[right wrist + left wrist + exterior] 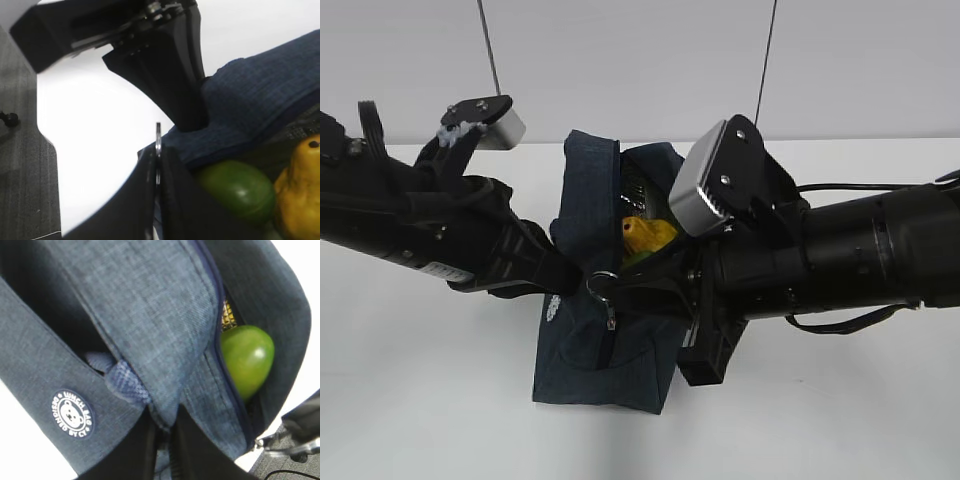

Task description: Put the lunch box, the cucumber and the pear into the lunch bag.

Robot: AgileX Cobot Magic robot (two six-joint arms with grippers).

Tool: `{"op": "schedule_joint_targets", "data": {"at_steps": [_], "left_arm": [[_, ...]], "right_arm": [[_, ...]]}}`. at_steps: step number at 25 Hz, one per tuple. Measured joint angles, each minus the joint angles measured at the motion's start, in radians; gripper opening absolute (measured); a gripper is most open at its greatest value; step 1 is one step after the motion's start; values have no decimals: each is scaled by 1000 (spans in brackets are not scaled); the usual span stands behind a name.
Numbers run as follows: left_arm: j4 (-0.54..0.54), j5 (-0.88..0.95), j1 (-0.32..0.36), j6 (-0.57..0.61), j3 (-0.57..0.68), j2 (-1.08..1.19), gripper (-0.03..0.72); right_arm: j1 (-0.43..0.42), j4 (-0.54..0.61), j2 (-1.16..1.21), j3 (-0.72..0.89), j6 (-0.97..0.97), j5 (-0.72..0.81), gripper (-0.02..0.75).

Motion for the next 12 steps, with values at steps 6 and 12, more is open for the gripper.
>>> {"op": "schedule_joint_targets", "data": {"at_steps": [6,12], "left_arm": [[3,0,0,0,0,0,3],[2,0,0,0,-1,0,3]], "right_arm": [[0,6,-14,-2,-2,-38,0],[0,6,-66,-12,-20,-100,0]]}}
